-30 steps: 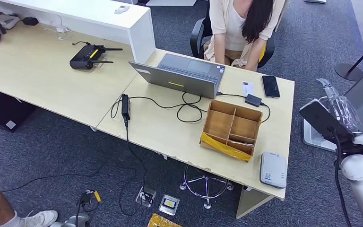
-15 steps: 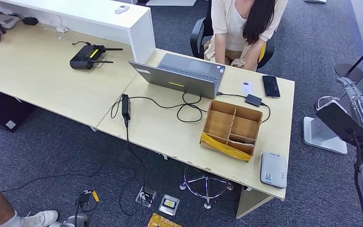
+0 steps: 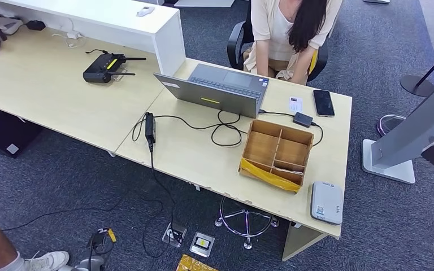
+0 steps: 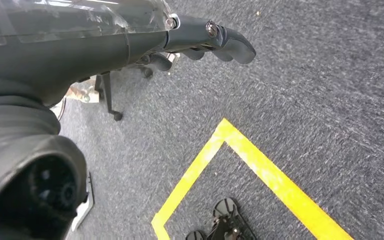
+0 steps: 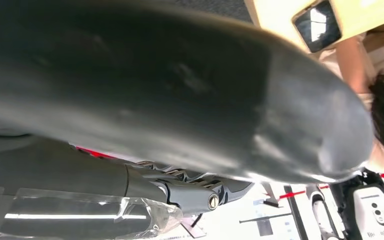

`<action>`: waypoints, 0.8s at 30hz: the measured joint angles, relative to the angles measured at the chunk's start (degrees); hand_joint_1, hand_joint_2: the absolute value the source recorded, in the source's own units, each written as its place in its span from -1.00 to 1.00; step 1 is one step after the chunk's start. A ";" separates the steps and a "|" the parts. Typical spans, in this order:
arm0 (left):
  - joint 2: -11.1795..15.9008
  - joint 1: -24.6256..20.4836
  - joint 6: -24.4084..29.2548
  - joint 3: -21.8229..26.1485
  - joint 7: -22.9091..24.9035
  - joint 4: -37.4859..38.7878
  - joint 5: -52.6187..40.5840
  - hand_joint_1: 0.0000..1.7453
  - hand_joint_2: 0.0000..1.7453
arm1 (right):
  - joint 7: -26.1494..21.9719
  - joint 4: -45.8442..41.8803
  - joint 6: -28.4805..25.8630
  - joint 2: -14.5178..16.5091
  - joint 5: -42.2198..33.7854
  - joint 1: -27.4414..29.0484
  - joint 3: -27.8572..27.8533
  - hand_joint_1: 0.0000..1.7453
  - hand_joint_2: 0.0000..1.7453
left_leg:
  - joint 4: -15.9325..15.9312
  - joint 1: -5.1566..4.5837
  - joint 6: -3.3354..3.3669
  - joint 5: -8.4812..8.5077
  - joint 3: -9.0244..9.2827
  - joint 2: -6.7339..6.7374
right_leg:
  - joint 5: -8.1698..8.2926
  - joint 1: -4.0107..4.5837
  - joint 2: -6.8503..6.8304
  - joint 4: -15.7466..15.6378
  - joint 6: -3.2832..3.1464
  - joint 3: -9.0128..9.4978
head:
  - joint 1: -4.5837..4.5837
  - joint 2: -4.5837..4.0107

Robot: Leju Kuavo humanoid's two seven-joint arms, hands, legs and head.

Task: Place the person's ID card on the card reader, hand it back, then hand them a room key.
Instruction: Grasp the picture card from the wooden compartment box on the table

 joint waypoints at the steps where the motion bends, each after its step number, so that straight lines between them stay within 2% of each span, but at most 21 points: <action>1: -0.05 -0.01 -0.10 0.11 -0.23 0.00 0.15 -1.00 -1.00 | 0.31 -0.01 0.13 -0.27 0.07 0.02 0.07 -1.00 -1.00 | 0.00 0.00 0.00 0.00 0.00 -0.01 | 0.00 0.00 0.00 0.00 0.00 0.00 | 0.00 0.00; 15: -0.09 -0.13 0.03 0.72 -0.62 0.00 0.50 -1.00 -1.00 | 1.97 -1.66 0.83 -1.90 -0.54 1.47 1.21 -1.00 -1.00 | -0.01 0.01 0.00 0.00 0.00 0.02 | 0.00 0.01 0.03 0.01 0.00 0.02 | 0.01 0.00; 24: -0.39 -0.25 1.70 0.82 0.07 0.00 0.14 -1.00 -1.00 | 5.13 -6.32 1.47 -1.72 -2.97 5.61 2.39 -1.00 -1.00 | -0.01 0.02 0.00 0.00 0.01 0.02 | 0.00 0.03 0.02 0.01 0.00 0.04 | 0.01 0.00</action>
